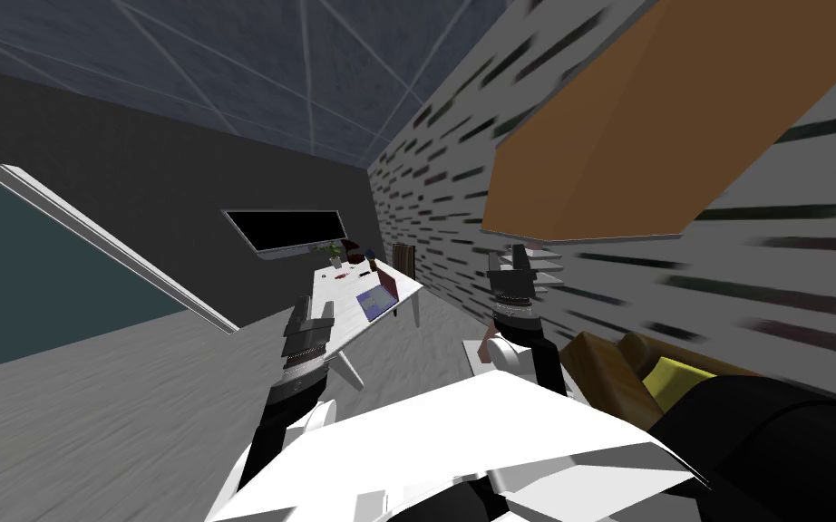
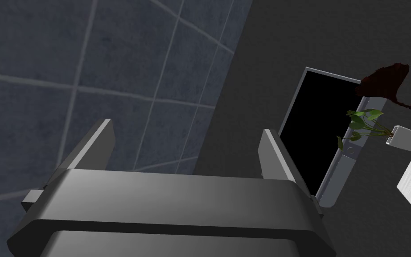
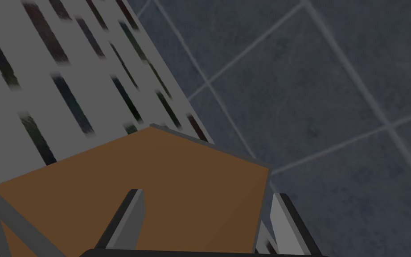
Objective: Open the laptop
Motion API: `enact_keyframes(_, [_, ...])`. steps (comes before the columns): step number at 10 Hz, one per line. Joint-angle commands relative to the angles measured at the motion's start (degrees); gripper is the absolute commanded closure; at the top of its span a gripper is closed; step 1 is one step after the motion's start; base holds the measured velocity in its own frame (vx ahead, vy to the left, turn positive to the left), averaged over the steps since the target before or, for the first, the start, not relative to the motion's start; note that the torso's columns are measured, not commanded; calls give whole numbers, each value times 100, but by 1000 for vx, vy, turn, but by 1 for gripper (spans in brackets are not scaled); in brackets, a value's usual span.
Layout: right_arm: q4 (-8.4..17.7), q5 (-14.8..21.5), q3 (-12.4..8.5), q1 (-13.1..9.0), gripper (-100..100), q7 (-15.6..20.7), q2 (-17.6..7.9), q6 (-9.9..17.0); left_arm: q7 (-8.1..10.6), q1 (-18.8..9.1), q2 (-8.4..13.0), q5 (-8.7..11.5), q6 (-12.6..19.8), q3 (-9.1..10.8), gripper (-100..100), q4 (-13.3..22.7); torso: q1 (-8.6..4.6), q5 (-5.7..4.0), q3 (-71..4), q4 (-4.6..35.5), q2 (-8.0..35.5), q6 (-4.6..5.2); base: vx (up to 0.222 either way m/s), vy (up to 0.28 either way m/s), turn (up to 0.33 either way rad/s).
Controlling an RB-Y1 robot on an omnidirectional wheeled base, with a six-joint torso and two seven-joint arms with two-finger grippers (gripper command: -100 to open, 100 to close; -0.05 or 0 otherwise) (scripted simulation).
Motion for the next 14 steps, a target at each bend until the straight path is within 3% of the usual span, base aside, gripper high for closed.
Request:
enact_keyframes(1, [0, 0, 0, 0, 0, 0, 0, 0, 0, 0, 0, 0, 0, 0, 0, 0, 0, 0, -467, 235, 232, 0, 0, 0, 0])
enact_keyframes(9, [-2, 0, 0, 0, 0, 0, 0, 0, 0, 0, 0, 0, -1, 0, 0, -2, 0, 0, -7073, 3537, 3539, 0, 0, 0, 0])
enact_keyframes(10, [-2, 0, 0, 0, 0, 0, 0, 0, -15, -9, 172, -9, 58, 19, -100, -8, 0, 0, -7919, 3960, 3962, 0, 24, -17, 8])
enact_keyframes(11, [0, 0, 0, 1, 0, 0, 0, 0, -29, -18, 291, -18, 117, 38, -100, -15, -4, -1, -8316, 4148, 4150, 0, 41, -35, 16])
enact_keyframes(14, [1, 0, 1, 2, 0, 0, 1, 0, -99, -62, 597, -59, 394, 128, -100, -43, -11, -3, -8464, 4223, 4213, 0, 74, -66, 23])
